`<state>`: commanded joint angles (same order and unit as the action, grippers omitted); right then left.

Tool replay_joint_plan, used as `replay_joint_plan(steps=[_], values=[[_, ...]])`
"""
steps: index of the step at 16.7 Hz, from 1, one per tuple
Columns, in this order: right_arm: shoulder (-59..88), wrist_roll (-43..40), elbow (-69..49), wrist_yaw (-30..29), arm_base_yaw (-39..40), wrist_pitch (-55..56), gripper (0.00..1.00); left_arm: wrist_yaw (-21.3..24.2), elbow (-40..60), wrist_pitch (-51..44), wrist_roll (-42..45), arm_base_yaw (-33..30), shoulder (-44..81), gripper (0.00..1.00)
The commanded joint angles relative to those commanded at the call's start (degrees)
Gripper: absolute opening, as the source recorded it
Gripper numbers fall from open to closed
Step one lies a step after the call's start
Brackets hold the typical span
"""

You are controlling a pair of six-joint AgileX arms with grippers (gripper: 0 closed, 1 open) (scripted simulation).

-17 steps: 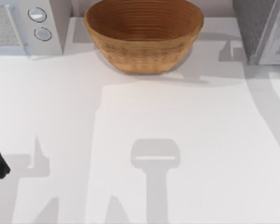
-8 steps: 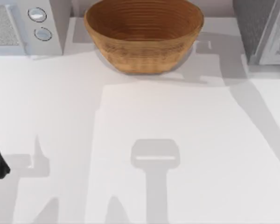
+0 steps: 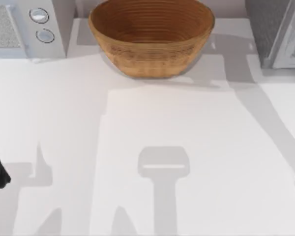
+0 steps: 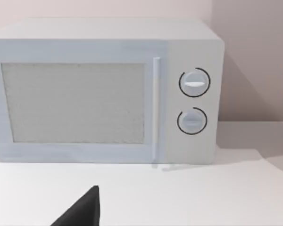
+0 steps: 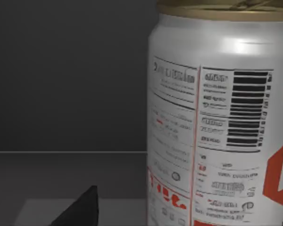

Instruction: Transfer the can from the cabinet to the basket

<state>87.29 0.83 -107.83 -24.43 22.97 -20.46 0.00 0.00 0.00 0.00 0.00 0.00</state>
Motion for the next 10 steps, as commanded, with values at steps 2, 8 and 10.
replay_joint_plan(steps=[2, 8, 10], values=[[2.5, 0.0, -2.7, 0.7, -0.7, -0.1, 1.00, 0.0, 0.0, 0.0, 0.0, 0.0, 0.0, 1.00], [11.4, 0.0, -12.3, 3.5, -3.6, -0.8, 1.00, 0.0, 0.0, 0.0, 0.0, 0.0, 0.0, 1.00], [11.9, 0.0, -12.9, 3.6, -3.8, -0.8, 1.00, 0.0, 0.0, 0.0, 0.0, 0.0, 0.0, 1.00]])
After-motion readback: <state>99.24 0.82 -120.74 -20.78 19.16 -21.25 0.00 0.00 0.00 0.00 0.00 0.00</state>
